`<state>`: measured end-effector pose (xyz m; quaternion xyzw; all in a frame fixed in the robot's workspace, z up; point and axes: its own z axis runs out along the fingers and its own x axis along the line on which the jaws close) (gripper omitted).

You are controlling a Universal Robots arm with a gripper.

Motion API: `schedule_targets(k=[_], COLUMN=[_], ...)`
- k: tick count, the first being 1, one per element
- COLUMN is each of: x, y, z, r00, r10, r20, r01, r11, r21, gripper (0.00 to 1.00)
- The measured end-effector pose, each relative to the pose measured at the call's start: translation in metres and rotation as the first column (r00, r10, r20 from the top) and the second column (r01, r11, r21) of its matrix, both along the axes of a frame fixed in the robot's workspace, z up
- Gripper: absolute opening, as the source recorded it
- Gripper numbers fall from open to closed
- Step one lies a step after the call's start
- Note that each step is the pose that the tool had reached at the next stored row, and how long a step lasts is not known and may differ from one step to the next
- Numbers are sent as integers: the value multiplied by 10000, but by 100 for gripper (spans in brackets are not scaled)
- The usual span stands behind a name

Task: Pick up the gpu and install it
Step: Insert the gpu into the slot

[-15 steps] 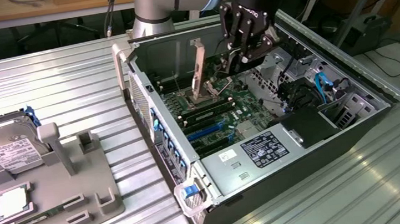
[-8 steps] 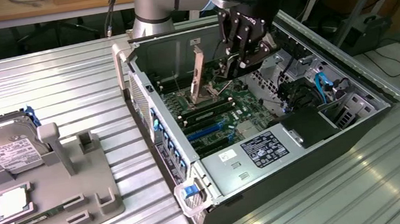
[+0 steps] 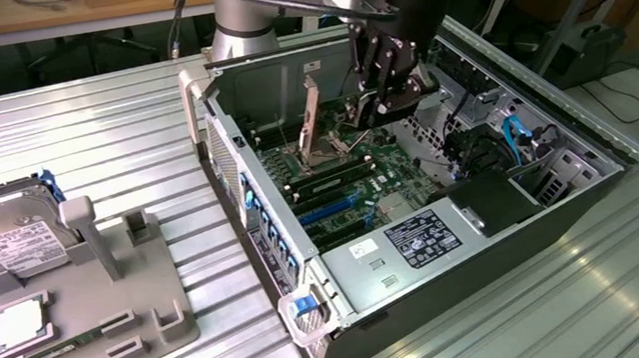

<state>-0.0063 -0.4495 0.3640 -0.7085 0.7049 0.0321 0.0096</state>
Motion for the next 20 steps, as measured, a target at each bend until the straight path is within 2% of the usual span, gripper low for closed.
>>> schedule_targets(k=[1,4,8,10,14,17,20], x=[-1,-1,-4,-4,-17,-56,-107], y=[0,0,0,4,19,25,28], z=[-7,-25,-34,-67,-149,-182,-227], r00=[10000,9998,9998,9998,9998,9998,9998], r10=[-4,-3,-2,-1,-2,0,0], r20=[29,175,183,180,181,181,181], r01=[4,3,2,3,4,3,3], r11=[10000,10000,10000,10000,10000,9999,9998], r21=[0,0,-13,-67,-78,-151,-199], gripper=[27,27,27,27,27,27,27])
